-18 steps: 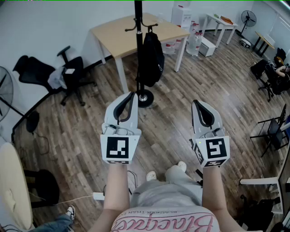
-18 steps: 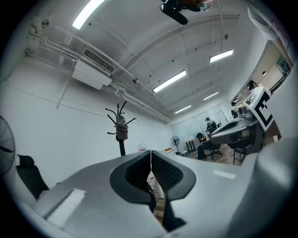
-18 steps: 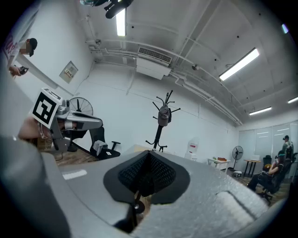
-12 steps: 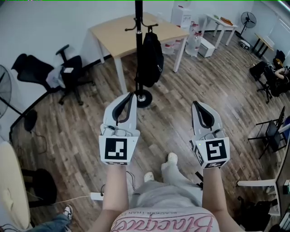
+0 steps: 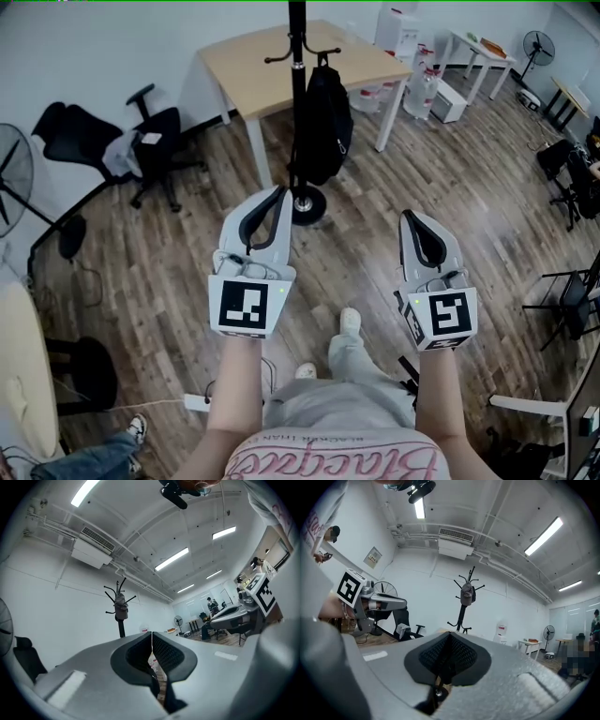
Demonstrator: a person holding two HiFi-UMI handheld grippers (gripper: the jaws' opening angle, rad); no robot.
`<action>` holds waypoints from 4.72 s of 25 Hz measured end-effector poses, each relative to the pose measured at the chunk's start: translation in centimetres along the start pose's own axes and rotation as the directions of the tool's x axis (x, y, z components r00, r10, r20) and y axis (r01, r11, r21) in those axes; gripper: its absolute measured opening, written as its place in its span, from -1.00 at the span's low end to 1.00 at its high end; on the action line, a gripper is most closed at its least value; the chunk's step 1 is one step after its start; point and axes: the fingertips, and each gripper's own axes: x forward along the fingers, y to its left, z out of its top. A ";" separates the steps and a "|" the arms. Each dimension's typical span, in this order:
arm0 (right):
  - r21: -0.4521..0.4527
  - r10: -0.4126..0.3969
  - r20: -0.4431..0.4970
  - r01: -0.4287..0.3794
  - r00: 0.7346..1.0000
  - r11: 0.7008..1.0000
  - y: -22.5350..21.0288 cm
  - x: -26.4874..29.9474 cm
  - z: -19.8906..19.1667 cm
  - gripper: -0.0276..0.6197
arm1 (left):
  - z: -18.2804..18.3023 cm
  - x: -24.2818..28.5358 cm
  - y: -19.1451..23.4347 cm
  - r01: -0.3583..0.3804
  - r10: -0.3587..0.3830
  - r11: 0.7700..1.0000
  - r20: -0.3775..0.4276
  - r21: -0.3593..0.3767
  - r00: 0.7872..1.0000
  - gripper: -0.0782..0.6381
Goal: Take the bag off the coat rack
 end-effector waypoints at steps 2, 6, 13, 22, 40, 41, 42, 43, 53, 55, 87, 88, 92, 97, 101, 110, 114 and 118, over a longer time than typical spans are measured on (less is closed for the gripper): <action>0.016 0.003 0.008 -0.003 1.000 1.000 -1.7 1.4 -0.5 -0.91 | -0.4 2.0 -0.3 0.002 -0.002 1.000 -0.008 0.010 1.000 -0.72; 0.032 0.018 0.022 -0.019 1.000 0.999 -4.9 4.8 -1.4 -0.91 | -1.9 6.1 -0.3 -0.009 0.009 1.000 -0.039 0.021 0.999 -0.72; 0.047 0.069 0.043 -0.071 0.997 0.996 -10.8 9.8 -2.7 -0.91 | -2.7 13.7 -0.7 -0.046 0.048 0.998 -0.046 0.042 0.998 -0.72; 0.040 0.127 0.069 -0.129 0.990 0.991 -16.6 15.1 -4.0 -0.91 | -4.2 20.2 -1.0 -0.108 0.111 0.992 -0.064 0.061 0.992 -0.73; 0.043 0.137 0.052 -0.139 0.989 0.989 -20.1 21.3 -6.5 -0.91 | -8.5 26.5 1.9 -0.146 0.152 0.988 -0.130 0.050 0.980 -0.73; 0.045 0.136 0.051 -0.139 0.989 0.989 -20.3 21.8 -6.7 -0.91 | -8.7 27.0 2.0 -0.143 0.149 0.988 -0.128 0.050 0.981 -0.73; 0.046 0.136 0.052 -0.139 0.989 0.989 -20.6 22.3 -6.9 -0.91 | -8.9 27.6 2.2 -0.142 0.147 0.989 -0.127 0.050 0.981 -0.73; 0.048 0.137 0.053 -0.139 0.989 0.989 -20.9 22.9 -7.0 -0.91 | -9.3 28.2 2.5 -0.143 0.149 0.988 -0.132 0.050 0.980 -0.73; 0.044 0.194 0.055 -0.197 0.979 0.980 -24.6 31.5 -8.1 -0.91 | -13.4 35.0 5.7 -0.194 0.197 0.980 -0.175 0.034 0.965 -0.73; 0.041 0.213 0.053 -0.215 0.976 0.976 -25.2 33.4 -8.4 -0.91 | -14.2 36.3 6.5 -0.215 0.217 0.976 -0.182 0.028 0.959 -0.73; 0.146 0.575 0.070 -0.578 0.815 0.803 -24.0 50.2 -11.9 0.24 | -22.1 41.8 13.5 -0.463 0.431 0.886 -0.318 -0.030 0.845 0.08; 0.140 0.593 0.070 -0.597 0.802 0.790 -23.9 50.5 -12.1 0.25 | -22.2 41.8 13.5 -0.481 0.448 0.876 -0.321 -0.027 0.834 0.13; 0.101 0.674 0.066 -0.677 0.736 0.729 -23.5 52.1 -12.6 0.25 | -22.5 42.0 13.7 -0.550 0.513 0.835 -0.339 -0.014 0.788 0.31; 0.059 0.775 0.066 -0.778 0.628 0.626 -22.8 54.2 -13.0 0.25 | -22.8 42.3 14.0 -0.642 0.604 0.767 -0.357 0.016 0.712 0.33; 0.046 0.831 0.062 -0.834 0.552 0.551 -22.5 55.7 -13.8 0.25 | -23.4 42.8 13.7 -0.696 0.659 0.717 -0.370 0.044 0.655 0.33; 0.025 0.922 0.022 -0.922 0.386 0.385 -21.4 57.7 -16.6 0.25 | -25.8 42.6 12.0 -0.798 0.745 0.598 -0.417 0.072 0.521 0.30; 0.030 0.947 0.005 -0.946 0.322 0.322 -20.6 57.7 -18.0 0.25 | -27.4 42.0 11.0 -0.824 0.755 0.562 -0.448 0.068 0.479 0.27; 0.031 0.964 -0.015 -0.964 0.265 0.265 -19.4 57.6 -19.3 0.25 | -29.1 41.8 10.4 -0.833 0.753 0.547 -0.484 0.085 0.446 0.25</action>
